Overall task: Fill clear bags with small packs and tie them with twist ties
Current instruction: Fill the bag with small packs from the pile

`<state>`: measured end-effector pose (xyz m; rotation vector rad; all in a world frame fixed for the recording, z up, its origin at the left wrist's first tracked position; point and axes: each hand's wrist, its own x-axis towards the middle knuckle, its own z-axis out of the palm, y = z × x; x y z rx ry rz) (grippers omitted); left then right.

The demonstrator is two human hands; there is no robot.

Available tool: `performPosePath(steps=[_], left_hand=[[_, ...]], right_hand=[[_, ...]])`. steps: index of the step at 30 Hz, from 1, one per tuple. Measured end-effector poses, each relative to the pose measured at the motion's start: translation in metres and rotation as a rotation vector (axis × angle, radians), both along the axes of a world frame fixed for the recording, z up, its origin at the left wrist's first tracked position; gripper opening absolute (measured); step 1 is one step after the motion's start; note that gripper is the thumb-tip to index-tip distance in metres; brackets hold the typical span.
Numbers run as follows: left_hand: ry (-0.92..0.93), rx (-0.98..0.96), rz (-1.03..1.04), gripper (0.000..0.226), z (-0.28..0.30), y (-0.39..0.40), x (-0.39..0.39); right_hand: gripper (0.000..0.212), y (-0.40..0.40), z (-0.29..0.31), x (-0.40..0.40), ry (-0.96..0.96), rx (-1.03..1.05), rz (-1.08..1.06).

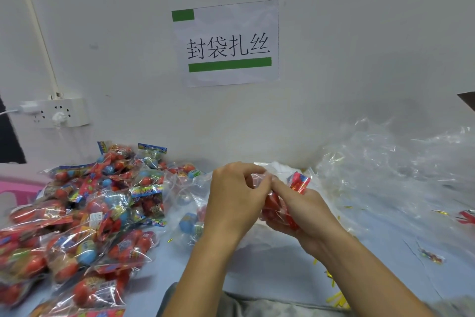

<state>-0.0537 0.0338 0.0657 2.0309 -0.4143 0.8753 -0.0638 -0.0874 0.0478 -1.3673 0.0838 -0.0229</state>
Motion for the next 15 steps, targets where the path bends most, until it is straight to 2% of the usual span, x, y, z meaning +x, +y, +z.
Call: performPosePath(steps=[6,10,13,15], left_hand=[[-0.092,0.116,0.03,0.025,0.0,-0.003,-0.002],[-0.166,0.023,-0.018,0.031,0.003,-0.005,-0.004],[-0.194,-0.014,-0.078,0.03,0.003,-0.01,-0.006],[-0.208,0.027,-0.128,0.029,0.0,-0.017,-0.009]], right_hand=[[0.042,0.006,-0.001,0.002,0.008,0.105,0.164],[0.058,0.006,0.0,-0.001,-0.009,0.1,0.287],[0.031,0.012,-0.002,-0.004,-0.049,0.065,0.284],[0.027,0.016,-0.008,-0.005,-0.078,0.088,0.236]])
